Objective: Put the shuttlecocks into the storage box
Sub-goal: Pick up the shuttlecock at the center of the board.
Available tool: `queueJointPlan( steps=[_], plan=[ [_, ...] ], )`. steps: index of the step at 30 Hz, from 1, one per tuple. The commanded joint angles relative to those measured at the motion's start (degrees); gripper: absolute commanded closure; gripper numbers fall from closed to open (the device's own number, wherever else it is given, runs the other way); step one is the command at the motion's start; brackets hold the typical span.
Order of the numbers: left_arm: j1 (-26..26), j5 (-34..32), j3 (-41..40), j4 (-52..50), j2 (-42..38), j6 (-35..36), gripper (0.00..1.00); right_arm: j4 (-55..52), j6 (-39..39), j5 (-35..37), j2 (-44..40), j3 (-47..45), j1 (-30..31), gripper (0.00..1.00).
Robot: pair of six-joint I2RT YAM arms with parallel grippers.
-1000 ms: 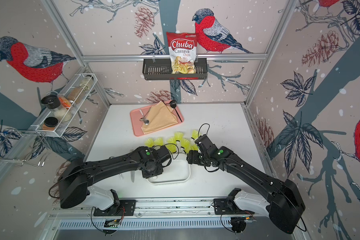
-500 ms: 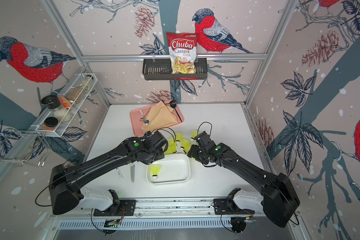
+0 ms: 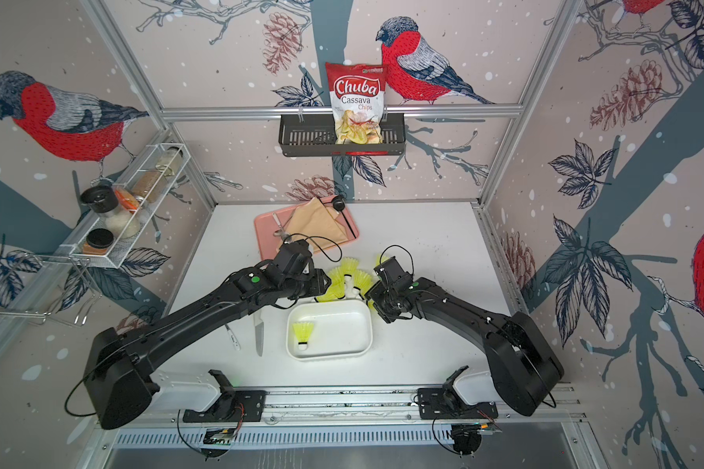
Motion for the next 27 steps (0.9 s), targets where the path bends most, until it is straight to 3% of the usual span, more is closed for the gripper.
queueJointPlan(
  steps=[1,13,23,27],
  plan=[
    [0.37,5.4,-0.58,6.83,0.77,2.81,0.52,3.07,6.25,-0.91,1.68,-0.08,-0.2,0.37],
    [0.42,12.68,-1.59,11.06,4.54,3.6,0.52,9.42,9.52,-1.29,7.28,-2.7,-3.6,0.4],
    [0.42,17.6,0.34,13.92,9.91,2.44,0.55,2.76,-2.56,1.94,5.72,-3.59,-14.58,0.45],
    [0.48,18.82,1.53,14.71,11.42,2.5,0.55,-1.17,-8.15,3.94,4.9,-1.78,-17.39,0.38]
  ],
)
